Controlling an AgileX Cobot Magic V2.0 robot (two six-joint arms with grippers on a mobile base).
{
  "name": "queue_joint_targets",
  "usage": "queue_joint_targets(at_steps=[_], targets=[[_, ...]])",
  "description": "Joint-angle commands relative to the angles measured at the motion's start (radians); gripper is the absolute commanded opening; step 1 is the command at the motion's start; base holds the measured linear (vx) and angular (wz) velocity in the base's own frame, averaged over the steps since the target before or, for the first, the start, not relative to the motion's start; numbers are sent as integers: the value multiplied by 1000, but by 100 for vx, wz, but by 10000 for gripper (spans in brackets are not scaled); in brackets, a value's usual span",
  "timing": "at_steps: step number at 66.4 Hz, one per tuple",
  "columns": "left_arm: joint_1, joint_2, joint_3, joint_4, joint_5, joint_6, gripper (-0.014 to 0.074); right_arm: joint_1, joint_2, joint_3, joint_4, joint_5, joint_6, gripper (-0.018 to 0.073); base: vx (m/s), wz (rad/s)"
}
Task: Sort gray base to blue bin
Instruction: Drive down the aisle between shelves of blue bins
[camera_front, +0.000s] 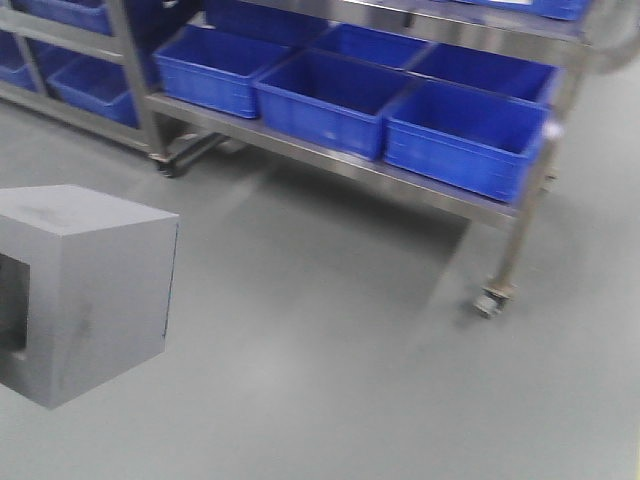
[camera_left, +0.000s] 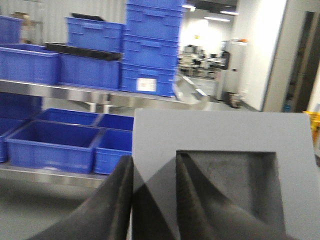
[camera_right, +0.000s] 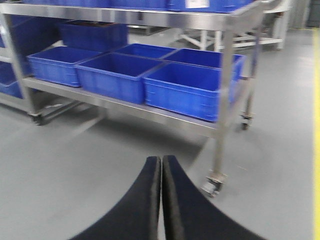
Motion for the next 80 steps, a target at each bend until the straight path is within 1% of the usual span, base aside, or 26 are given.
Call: queue_joint_targets(at_steps=[1,20,57,80], targets=[[-3,4,-34,-12,-110,-6,-6,-2,18,2,-7,-72,-11,-5,30,70],[-3,4,-34,-12,-110,-6,-6,-2,18,2,-7,-72,-11,-5,32,62],[-3,4,-34,-12,-111,-6,-6,-2,18,2,-7,-72,-11,-5,34,48],[-3,4,-34,-12,-111,-6,-6,-2,18,2,-7,-72,-11,-5,33,59]])
